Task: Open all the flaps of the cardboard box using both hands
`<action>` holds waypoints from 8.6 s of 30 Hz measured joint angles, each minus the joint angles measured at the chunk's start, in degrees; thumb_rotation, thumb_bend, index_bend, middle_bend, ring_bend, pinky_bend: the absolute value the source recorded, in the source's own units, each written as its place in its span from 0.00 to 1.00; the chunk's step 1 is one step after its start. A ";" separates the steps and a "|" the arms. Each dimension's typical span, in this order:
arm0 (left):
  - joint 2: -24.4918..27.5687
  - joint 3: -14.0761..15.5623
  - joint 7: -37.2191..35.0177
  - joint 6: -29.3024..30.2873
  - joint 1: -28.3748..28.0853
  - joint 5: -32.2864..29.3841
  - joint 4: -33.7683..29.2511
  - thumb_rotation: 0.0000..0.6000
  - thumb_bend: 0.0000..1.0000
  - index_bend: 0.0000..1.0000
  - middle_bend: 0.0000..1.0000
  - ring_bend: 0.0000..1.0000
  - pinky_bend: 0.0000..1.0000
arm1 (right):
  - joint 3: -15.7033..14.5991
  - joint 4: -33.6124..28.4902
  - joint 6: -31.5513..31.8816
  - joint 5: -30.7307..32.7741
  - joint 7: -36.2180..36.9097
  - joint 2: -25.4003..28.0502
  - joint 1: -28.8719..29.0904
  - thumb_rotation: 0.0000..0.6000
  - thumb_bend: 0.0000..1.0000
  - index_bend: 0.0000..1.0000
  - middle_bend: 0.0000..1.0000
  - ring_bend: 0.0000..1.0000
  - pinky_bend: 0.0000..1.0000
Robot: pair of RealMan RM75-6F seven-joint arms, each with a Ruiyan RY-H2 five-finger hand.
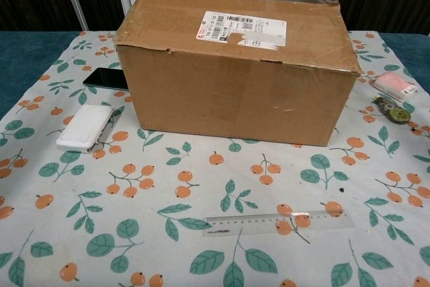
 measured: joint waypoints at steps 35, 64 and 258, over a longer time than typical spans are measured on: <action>0.18 0.65 0.46 -1.33 -0.19 0.17 -0.78 1.00 0.04 0.00 0.00 0.00 0.00 | 5.99 -16.91 -6.44 6.80 -2.07 5.97 4.30 1.00 0.57 0.10 0.15 0.16 0.26; 0.22 -0.44 0.02 -4.86 -1.63 -3.17 -0.86 1.00 0.05 0.00 0.00 0.00 0.00 | 15.59 -7.42 -44.63 57.03 -22.60 0.97 42.63 1.00 0.93 0.27 0.28 0.27 0.29; -9.86 -14.00 39.36 -31.23 -52.05 -45.24 -9.62 1.00 0.09 0.00 0.00 0.00 0.00 | 2.85 -7.68 -2.73 15.85 -1.26 1.72 0.92 1.00 0.33 0.00 0.00 0.00 0.22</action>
